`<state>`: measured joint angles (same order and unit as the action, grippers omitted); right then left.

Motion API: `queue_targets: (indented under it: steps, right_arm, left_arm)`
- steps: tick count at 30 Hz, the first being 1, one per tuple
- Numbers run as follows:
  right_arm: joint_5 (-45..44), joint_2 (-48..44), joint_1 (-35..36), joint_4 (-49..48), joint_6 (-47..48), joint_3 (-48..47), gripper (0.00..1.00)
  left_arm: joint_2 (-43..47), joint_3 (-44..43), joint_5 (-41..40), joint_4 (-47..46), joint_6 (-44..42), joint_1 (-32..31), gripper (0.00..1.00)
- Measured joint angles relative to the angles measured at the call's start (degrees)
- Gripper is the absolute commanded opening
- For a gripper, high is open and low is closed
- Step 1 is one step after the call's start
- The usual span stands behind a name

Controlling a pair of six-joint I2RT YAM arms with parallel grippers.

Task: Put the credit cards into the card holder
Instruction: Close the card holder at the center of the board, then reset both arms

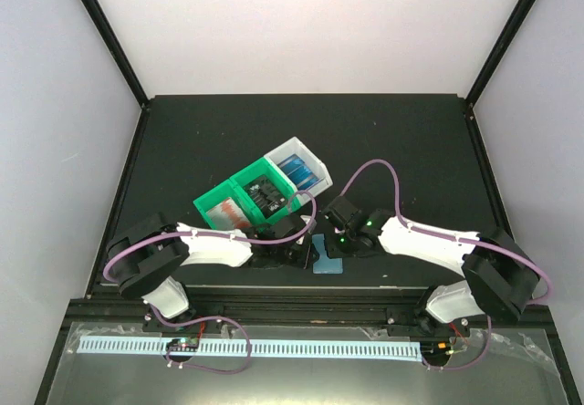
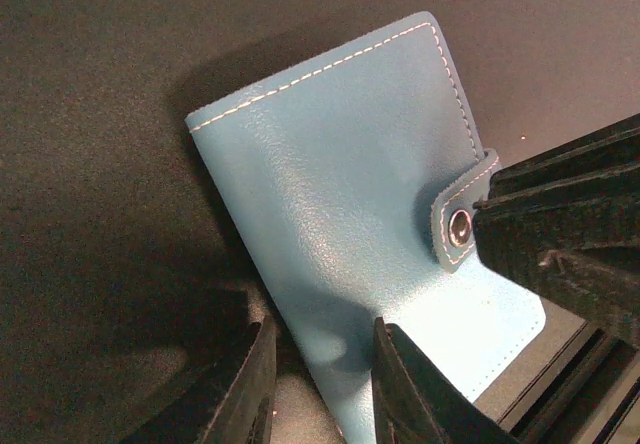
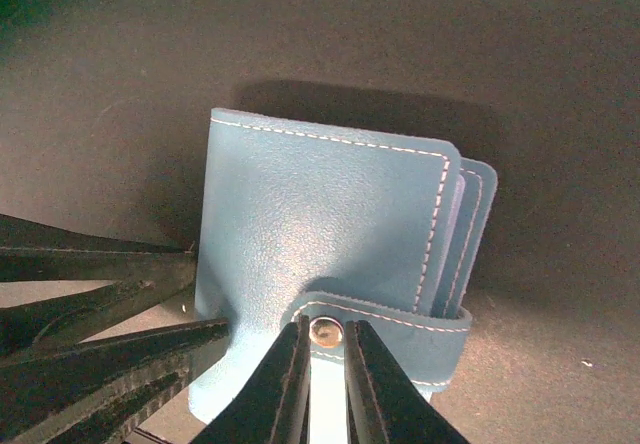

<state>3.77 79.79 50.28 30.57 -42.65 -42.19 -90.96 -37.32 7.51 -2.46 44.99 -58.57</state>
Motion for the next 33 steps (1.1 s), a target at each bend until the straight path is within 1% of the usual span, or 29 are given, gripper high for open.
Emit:
queue_targets:
  steps: [6, 8, 10, 14, 24, 27, 29, 32, 33]
  right_arm:
    - [-0.8, 3.0, 1.2, 0.3, 0.2, -0.9, 0.14]
    - [-1.2, 3.9, 1.4, 0.4, 0.2, -1.3, 0.12]
    - [-1.7, 4.3, 1.6, 0.5, 0.0, -1.7, 0.09]
    - [-2.9, 4.9, 1.9, 0.9, -1.3, -2.1, 0.07]
    - [-4.4, 6.4, 3.1, 0.9, -3.9, -2.9, 0.06]
    - [-5.1, 6.2, 3.4, 1.7, -4.2, -3.5, 0.08]
    - [-5.8, 5.8, 3.5, 2.4, -4.2, -3.8, 0.11]
    - [-8.3, 4.2, 3.6, 5.5, -4.2, -5.0, 0.15]
    - [-9.5, 3.0, 3.6, 6.8, -4.1, -6.0, 0.18]
  left_arm:
    - [0.0, 0.3, 0.0, -0.6, 0.3, 0.0, 0.28]
    - [0.0, 0.4, 0.0, -0.7, 0.4, 0.0, 0.27]
    - [0.0, 0.7, 0.0, -1.0, 0.6, 0.0, 0.27]
    - [0.0, 1.2, 0.1, -1.8, 0.9, 0.0, 0.27]
    - [2.3, 3.8, 0.5, -3.2, 1.3, 1.7, 0.27]
    - [3.3, 4.2, 0.6, -3.0, 1.3, 2.4, 0.32]
    - [5.0, 4.2, 0.6, -2.4, 1.2, 2.7, 0.39]
    - [9.9, 4.2, -0.1, 0.0, 0.7, 3.3, 0.54]
    - [11.8, 4.2, -0.5, 0.8, 0.5, 3.5, 0.60]
